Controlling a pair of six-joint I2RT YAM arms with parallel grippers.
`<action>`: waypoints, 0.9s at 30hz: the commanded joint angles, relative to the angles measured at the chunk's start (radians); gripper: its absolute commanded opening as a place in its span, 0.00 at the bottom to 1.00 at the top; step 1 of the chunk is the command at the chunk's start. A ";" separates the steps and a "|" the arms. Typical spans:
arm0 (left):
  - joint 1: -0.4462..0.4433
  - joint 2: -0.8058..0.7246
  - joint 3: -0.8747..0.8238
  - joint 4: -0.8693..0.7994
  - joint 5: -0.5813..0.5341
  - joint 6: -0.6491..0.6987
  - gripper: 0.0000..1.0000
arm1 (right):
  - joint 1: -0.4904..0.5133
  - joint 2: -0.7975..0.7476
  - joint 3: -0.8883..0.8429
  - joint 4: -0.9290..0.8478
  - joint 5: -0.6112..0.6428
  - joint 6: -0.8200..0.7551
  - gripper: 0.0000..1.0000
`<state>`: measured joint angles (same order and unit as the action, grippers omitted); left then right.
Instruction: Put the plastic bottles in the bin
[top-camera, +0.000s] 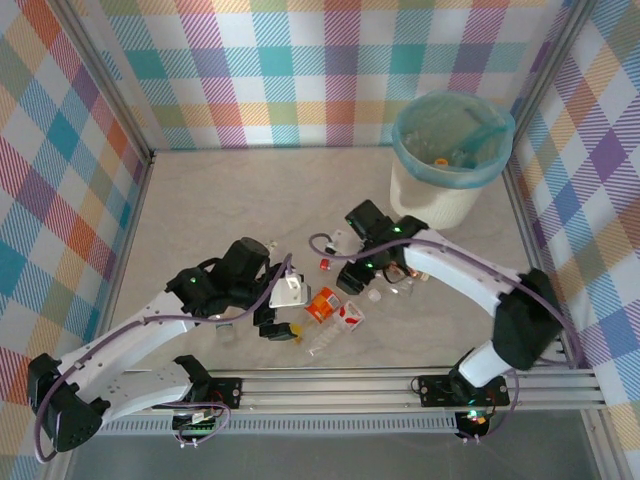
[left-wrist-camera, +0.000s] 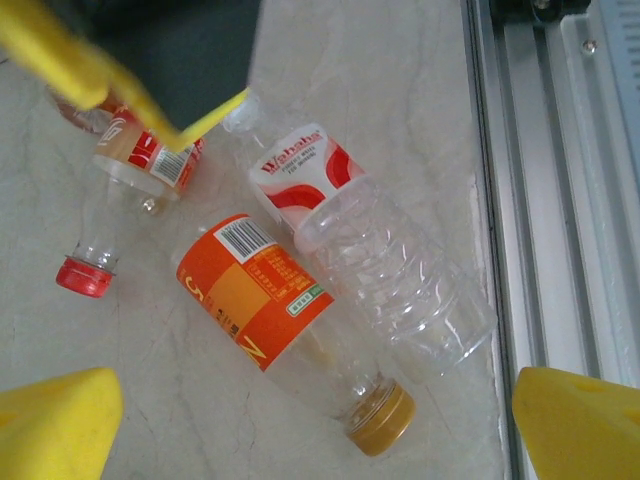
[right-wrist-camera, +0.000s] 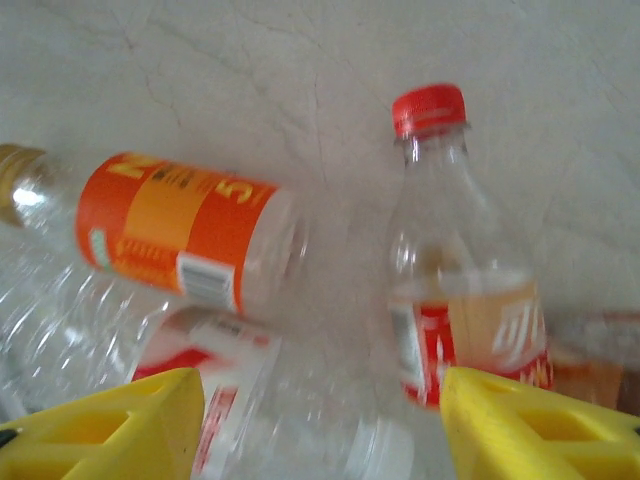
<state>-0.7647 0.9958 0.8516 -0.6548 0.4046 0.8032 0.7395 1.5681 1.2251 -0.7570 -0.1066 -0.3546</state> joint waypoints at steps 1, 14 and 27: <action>-0.006 -0.037 -0.019 0.028 -0.012 0.058 1.00 | 0.000 0.101 0.101 0.015 -0.032 -0.068 0.66; -0.006 -0.107 -0.055 0.001 -0.119 0.057 1.00 | -0.009 0.445 0.414 -0.154 -0.100 -0.076 0.67; -0.007 -0.115 -0.066 0.000 -0.139 0.052 1.00 | -0.014 0.576 0.506 -0.230 -0.037 -0.107 0.66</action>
<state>-0.7654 0.8967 0.7986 -0.6521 0.2691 0.8467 0.7319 2.1147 1.6985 -0.9371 -0.1543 -0.4290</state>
